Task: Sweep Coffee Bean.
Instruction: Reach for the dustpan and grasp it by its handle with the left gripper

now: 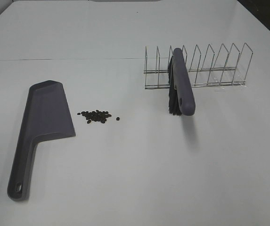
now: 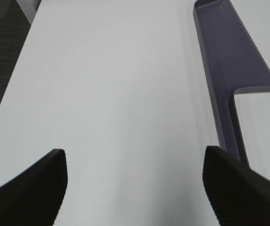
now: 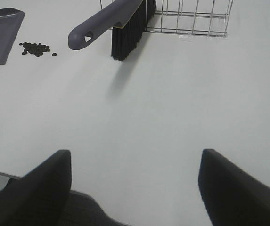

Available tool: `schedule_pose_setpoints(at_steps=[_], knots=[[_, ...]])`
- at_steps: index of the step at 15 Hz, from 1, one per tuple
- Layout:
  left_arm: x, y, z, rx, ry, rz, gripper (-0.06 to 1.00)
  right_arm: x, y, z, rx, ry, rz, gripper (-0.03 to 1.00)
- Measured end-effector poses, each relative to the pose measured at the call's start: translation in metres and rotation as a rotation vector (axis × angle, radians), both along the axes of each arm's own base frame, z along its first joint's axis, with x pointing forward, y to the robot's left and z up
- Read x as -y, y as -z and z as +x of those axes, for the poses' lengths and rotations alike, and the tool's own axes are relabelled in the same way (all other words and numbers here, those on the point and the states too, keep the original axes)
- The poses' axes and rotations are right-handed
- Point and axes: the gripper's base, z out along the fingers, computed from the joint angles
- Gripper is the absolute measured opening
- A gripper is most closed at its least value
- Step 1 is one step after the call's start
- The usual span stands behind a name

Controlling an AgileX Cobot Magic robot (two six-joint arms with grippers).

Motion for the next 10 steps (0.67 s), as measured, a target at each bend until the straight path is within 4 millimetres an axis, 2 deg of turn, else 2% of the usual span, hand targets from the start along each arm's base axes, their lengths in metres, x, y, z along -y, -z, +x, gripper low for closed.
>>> schedule_pose_setpoints(at_steps=[3,5,9,10], knots=[[0.003,0.003,0.030,-0.101,-0.002,-0.024,0.73,0.000,0.000,0.000,0.000,0.001,0.001,0.70],[0.007,0.003,0.059,-0.165,-0.002,-0.049,0.73,0.000,0.000,0.000,0.000,0.002,0.003,0.70],[0.018,0.016,0.105,-0.232,-0.015,-0.167,0.72,0.000,0.000,0.000,0.000,0.002,0.003,0.70],[0.019,0.019,0.111,-0.236,-0.020,-0.190,0.70,0.000,0.000,0.000,0.000,0.002,0.003,0.70]])
